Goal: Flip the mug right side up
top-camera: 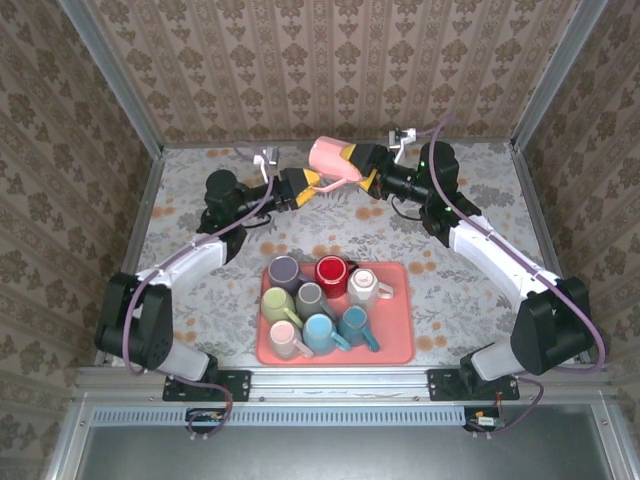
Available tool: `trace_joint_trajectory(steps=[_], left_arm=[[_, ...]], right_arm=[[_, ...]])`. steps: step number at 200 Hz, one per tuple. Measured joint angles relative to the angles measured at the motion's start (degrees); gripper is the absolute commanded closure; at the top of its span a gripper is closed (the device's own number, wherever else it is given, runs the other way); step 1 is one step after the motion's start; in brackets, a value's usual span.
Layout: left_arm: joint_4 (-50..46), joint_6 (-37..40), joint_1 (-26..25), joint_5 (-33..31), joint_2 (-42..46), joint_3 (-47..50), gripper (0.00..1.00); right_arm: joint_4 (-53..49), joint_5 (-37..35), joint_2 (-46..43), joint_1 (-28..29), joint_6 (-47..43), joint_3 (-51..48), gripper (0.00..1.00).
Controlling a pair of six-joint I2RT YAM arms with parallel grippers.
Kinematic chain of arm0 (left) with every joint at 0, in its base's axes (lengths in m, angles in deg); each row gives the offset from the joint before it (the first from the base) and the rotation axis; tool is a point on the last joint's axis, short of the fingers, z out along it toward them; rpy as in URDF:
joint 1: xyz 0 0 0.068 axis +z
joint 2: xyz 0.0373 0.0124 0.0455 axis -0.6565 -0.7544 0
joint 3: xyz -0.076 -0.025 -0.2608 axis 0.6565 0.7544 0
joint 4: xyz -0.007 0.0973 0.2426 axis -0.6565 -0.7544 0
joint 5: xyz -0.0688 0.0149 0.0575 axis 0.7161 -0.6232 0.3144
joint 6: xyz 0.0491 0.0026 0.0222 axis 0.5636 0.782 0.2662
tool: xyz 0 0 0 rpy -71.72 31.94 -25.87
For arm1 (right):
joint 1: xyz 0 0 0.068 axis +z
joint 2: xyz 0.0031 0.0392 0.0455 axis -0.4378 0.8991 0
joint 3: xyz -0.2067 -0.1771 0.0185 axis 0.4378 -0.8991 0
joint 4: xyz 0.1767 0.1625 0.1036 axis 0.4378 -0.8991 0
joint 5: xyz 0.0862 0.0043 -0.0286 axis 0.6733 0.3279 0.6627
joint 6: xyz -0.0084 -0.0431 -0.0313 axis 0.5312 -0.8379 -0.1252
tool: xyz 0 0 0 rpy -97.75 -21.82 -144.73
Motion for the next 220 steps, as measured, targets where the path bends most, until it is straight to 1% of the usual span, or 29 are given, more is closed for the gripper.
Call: trace_joint_trajectory(steps=[19,30,53,59,72,97,108,114,126,143,158,185,220], left_arm=[[6.69,-5.03,-0.24,0.81,-2.62,0.00,0.46],[10.03,-7.50,-0.28,1.18,-3.43,0.00,0.51],[14.12,-10.03,-0.28,1.38,-3.74,0.00,0.53],[14.69,-10.51,-0.35,1.51,-3.76,0.00,0.56],[15.47,-11.41,-0.37,1.84,-3.82,0.00,0.64],[16.57,-13.90,-0.52,2.43,-3.82,-0.09,0.91],[16.31,-14.95,-0.57,2.64,-3.85,-0.09,1.00],[16.28,-15.37,-0.57,2.78,-3.87,-0.09,1.00],[16.44,-15.58,-0.59,3.13,-3.87,-0.09,1.00],[16.70,-15.87,-0.52,3.30,-3.87,-0.09,1.00],[16.65,-15.56,-0.48,3.74,-3.87,-0.09,1.00],[15.23,-13.79,-0.13,4.63,-3.13,0.68,1.00],[12.90,-11.67,1.68,4.98,-1.42,2.51,1.00]], right_arm=[[2.23,1.49,0.00,-0.02,1.07,-0.02,0.52],[3.45,2.16,0.04,-0.02,1.64,-0.20,0.52],[4.96,3.43,0.33,0.00,2.75,-0.68,0.52],[5.29,3.85,0.42,0.07,3.02,-0.70,0.53],[6.14,4.15,0.55,0.22,3.37,-0.74,0.53],[7.50,4.20,0.57,0.09,2.40,-1.14,0.53],[8.00,4.15,0.59,0.02,1.33,-1.44,0.52],[8.04,4.17,0.61,-0.04,1.25,-1.46,0.48],[8.22,4.17,0.66,-0.07,1.16,-1.46,0.37],[8.26,4.20,0.66,-0.04,0.72,-1.46,0.16],[7.72,4.13,0.66,0.15,0.68,-1.46,0.00],[6.73,4.17,0.59,0.90,0.26,-1.42,0.00],[3.96,3.85,0.52,0.98,-0.96,-1.42,0.00]])
